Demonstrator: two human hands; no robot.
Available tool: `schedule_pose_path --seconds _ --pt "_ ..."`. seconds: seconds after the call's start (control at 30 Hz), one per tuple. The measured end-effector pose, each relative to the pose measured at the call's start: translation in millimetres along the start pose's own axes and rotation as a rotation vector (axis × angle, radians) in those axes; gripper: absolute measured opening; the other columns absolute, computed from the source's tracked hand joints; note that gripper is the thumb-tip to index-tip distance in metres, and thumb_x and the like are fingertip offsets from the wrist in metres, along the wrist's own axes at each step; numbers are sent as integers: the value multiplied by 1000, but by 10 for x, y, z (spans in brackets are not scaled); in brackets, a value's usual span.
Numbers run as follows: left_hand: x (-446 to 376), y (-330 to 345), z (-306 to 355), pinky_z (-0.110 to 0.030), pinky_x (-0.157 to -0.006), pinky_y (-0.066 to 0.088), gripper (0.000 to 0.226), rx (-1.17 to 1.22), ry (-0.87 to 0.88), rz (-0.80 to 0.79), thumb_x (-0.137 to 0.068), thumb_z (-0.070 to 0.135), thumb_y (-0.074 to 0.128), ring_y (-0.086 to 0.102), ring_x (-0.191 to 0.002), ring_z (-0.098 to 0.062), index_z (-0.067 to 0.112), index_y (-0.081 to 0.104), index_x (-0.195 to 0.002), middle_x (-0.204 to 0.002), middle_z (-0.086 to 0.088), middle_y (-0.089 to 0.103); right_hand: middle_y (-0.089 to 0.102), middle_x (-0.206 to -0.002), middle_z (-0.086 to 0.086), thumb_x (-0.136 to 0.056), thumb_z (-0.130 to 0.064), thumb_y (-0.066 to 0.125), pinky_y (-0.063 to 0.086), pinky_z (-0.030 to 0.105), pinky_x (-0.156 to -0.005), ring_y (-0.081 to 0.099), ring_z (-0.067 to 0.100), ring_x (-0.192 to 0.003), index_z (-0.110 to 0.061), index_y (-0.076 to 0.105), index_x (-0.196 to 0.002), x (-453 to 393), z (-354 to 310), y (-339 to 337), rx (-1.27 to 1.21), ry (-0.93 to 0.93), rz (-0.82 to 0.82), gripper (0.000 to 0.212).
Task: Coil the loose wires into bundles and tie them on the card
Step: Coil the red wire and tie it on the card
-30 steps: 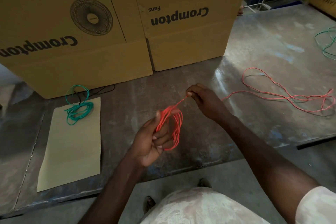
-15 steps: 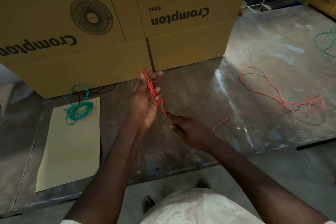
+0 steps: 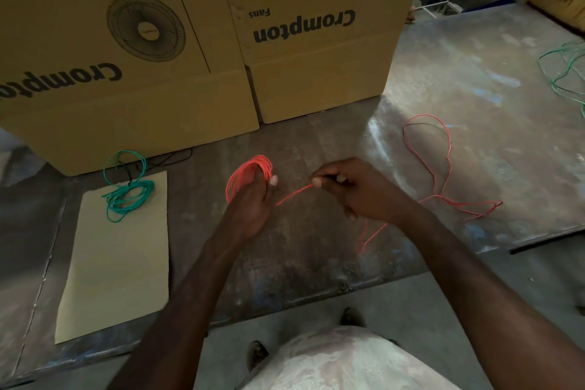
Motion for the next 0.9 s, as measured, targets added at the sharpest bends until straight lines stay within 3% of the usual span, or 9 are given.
schedule_pose_path --seconds 0.07,0.17,0.27,0.4,0.5,0.6,0.73,0.8,0.9 --pt "127 76 83 -36 -75 50 31 237 -12 1 -114 33 41 54 -76 -9 7 58 -113 -91 -1 59 68 -75 2 -105 -15 64 45 26 -43 50 15 -38 -10 76 -112 -60 60 -212 -169 40 75 15" --pt "354 278 246 -20 -45 33 42 703 -176 -214 -113 42 38 40 -43 -7 6 57 -123 -75 -17 67 57 -79 12 -101 -5 66 38 23 -43 37 12 -48 -3 71 -122 -162 195 -378 -506 75 75 21" --pt "554 358 380 -15 -41 24 60 1002 -252 -405 -114 45 36 27 -35 -8 -11 58 -122 -63 -17 60 65 -86 11 -99 -3 66 29 19 -41 33 9 -54 0 67 -123 -248 389 -403 -720 151 65 24" --pt "694 226 617 -19 -39 19 55 1398 -222 -604 -117 33 26 10 -40 -10 -2 53 -150 -57 -8 41 72 -90 14 -99 1 65 26 18 -38 34 8 -52 2 65 -118 -328 649 -319 -799 198 138 19" --pt "681 84 764 -20 -40 19 60 1691 -146 -649 -115 35 25 15 -38 -6 -6 37 -158 -57 -4 44 73 -82 9 -98 1 67 24 16 -39 33 9 -49 5 64 -115 -321 777 -123 -739 216 148 17" --pt "558 -142 800 -21 -42 24 61 1956 -46 -550 -116 33 24 27 -41 -6 -7 25 -162 -65 -6 57 70 -89 21 -98 -3 69 26 19 -44 35 11 -48 4 65 -107 -261 827 76 -640 221 124 12" --pt "307 -452 752 -19 -45 30 63 2021 55 -324 -117 36 23 33 -44 -4 -5 17 -164 -80 -3 63 71 -96 28 -98 -7 72 36 24 -44 41 13 -47 -8 73 -105 -130 753 386 -499 205 45 7" --pt "185 -583 708 -17 -46 34 62 1875 51 -141 -117 36 22 38 -44 -4 -7 20 -163 -92 -3 69 74 -97 24 -100 -9 70 42 26 -42 43 15 -45 -16 75 -115 -66 646 584 -443 156 -5 18" --pt "47 -737 592 -24 -49 32 55 1380 -7 199 -117 37 29 34 -44 -7 0 38 -156 -108 -14 77 76 -97 16 -104 -12 65 46 28 -47 45 17 -50 -29 64 -143 20 442 831 -362 75 -123 42"
Point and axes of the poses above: each hand's wrist, its own x-axis away from the middle knuckle, its own y-axis out of the palm, z = x × y, the point moved 7 cm from there along -x, towards the middle knuckle
